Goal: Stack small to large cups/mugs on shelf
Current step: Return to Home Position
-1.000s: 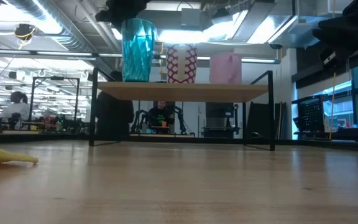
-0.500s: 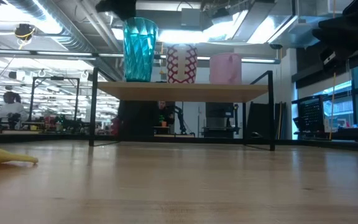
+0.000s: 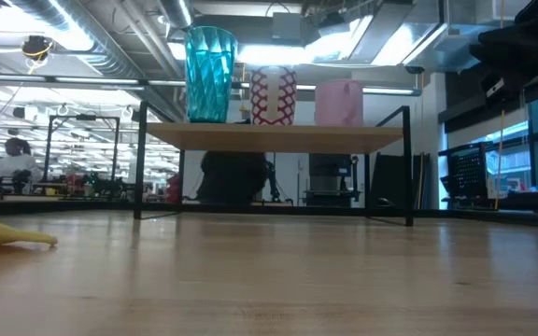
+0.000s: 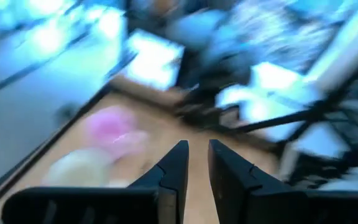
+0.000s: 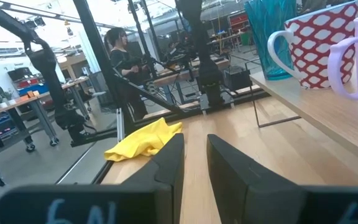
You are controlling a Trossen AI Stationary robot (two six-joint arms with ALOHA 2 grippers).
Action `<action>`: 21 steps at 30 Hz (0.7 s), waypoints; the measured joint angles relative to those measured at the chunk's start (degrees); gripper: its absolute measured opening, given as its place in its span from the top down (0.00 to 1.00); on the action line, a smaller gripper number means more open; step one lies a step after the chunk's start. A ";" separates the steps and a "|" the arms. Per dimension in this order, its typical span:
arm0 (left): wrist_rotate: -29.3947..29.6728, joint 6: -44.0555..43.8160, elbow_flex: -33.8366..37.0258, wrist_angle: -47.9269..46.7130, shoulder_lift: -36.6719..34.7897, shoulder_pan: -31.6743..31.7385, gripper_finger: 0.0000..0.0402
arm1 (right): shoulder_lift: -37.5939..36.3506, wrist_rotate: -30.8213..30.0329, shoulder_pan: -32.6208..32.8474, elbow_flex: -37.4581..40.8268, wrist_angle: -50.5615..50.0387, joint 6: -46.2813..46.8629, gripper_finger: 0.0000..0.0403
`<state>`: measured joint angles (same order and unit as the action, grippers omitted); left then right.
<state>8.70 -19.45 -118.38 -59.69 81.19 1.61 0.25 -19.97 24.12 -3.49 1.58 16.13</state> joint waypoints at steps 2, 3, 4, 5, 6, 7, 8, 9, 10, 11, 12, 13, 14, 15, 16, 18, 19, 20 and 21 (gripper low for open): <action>3.10 1.06 3.93 9.34 -1.37 -7.34 0.86 | 0.00 0.02 0.00 0.00 -0.09 -0.01 0.82; 4.78 2.02 6.59 14.09 -2.07 -10.87 0.86 | 0.00 0.02 0.00 0.00 -0.11 0.07 0.82; 6.14 3.37 9.48 19.28 -2.59 -13.94 0.86 | 0.00 0.00 0.00 0.00 -0.13 0.07 0.82; 6.86 4.78 12.62 24.86 -3.03 -16.81 0.86 | 0.00 0.02 0.00 0.00 -0.15 -0.02 0.82; 6.97 5.97 16.05 30.25 -3.44 -19.34 0.86 | 0.00 0.04 0.00 0.00 -0.17 -0.04 0.82; 7.04 6.64 19.84 35.36 -3.79 -21.52 0.86 | 0.00 0.04 0.00 0.00 -0.17 0.00 0.82; 7.04 7.38 23.43 40.45 -4.12 -23.28 0.86 | 0.00 0.04 0.00 0.00 -0.20 0.06 0.82; 7.06 7.96 27.05 44.84 -4.45 -24.83 0.86 | 0.00 0.07 0.00 0.00 -0.25 0.04 0.82; 7.05 8.23 30.72 48.76 -4.98 -25.93 0.86 | 0.00 0.07 0.00 0.00 -0.26 -0.02 0.82; 7.07 8.27 34.07 52.04 -5.77 -26.82 0.86 | 0.00 0.07 0.00 0.00 -0.26 -0.03 0.82; 7.28 8.18 37.35 55.34 -6.83 -27.67 0.86 | 0.00 0.07 0.00 0.00 -0.26 0.01 0.82; 8.08 8.09 40.54 59.04 -7.97 -28.29 0.86 | 0.00 0.08 0.00 0.00 -0.26 0.06 0.82; 9.78 8.23 43.49 63.06 -9.28 -28.96 0.86 | 0.00 0.09 0.00 0.00 -0.26 0.04 0.82; 11.67 9.13 46.54 66.64 -10.90 -29.74 0.86 | 0.00 0.08 0.00 0.00 -0.26 -0.01 0.82; 13.30 10.74 49.52 69.67 -12.66 -30.60 0.86 | 0.00 0.07 0.00 0.00 -0.26 -0.03 0.82; 15.20 13.50 55.49 73.13 -17.11 -32.21 0.86 | 0.00 0.07 0.00 0.00 -0.26 0.07 0.82; 15.88 13.60 58.49 73.71 -19.69 -33.05 0.86 | 0.00 0.09 0.00 0.00 -0.26 0.05 0.82; 16.62 13.28 61.41 73.85 -22.24 -33.87 0.86 | 0.00 0.07 0.00 0.00 -0.26 -0.03 0.82; 17.25 11.95 64.34 73.63 -24.98 -34.59 0.86 | 0.00 0.07 0.00 0.00 -0.26 -0.04 0.82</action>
<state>25.96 -7.50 -54.04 13.94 56.21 -32.98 0.25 -19.90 24.12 -3.49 1.32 16.10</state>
